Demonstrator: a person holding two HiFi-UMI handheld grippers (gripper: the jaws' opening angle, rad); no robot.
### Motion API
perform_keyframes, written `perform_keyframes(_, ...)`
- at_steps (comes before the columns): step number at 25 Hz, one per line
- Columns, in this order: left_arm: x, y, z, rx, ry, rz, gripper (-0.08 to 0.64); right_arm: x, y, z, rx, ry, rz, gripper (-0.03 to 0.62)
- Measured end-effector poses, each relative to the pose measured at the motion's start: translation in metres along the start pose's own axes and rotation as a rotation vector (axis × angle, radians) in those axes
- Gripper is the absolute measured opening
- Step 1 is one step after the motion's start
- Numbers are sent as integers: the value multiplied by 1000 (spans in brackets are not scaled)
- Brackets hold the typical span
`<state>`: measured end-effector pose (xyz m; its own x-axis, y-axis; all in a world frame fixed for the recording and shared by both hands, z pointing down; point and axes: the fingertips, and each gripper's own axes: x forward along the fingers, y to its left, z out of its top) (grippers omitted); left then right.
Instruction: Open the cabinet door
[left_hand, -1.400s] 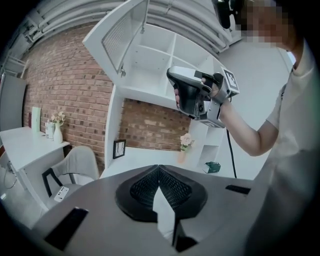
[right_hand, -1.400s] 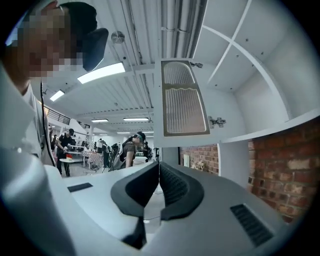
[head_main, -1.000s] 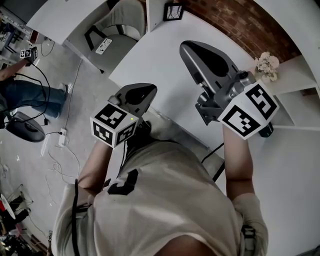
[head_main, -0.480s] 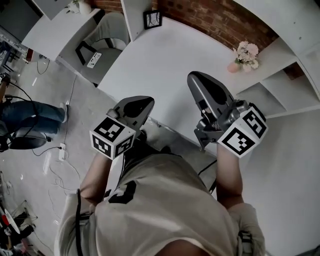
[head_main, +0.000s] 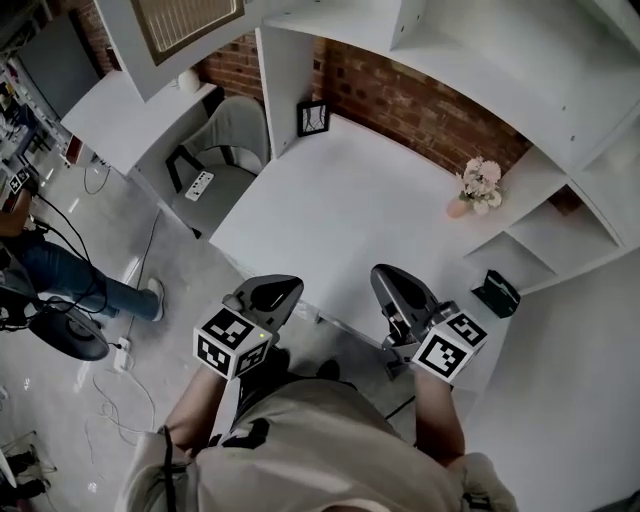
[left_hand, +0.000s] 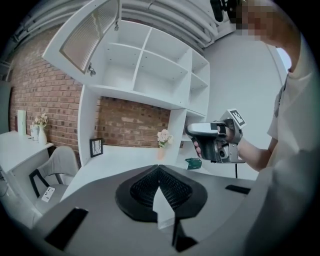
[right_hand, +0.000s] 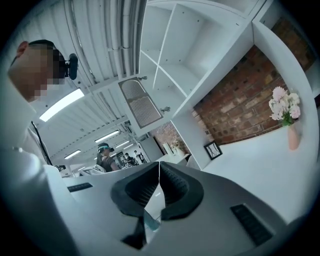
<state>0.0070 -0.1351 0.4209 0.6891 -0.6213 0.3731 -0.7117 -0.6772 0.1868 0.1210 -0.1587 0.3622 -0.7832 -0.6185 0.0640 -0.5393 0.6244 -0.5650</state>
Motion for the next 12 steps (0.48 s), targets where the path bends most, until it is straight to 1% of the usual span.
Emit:
perform_keyframes(5,-41,40,-2,8,-18,20,15,32,17,-34,29,59,-37,29)
perform_keyframes(8,-70,71,-8,2,-21,47,15,54,33,-56,50,73,-47,29)
perform_keyframes(12,-94,107,-16,10,-32,65,15,82,49,-74,44,79,-51,29)
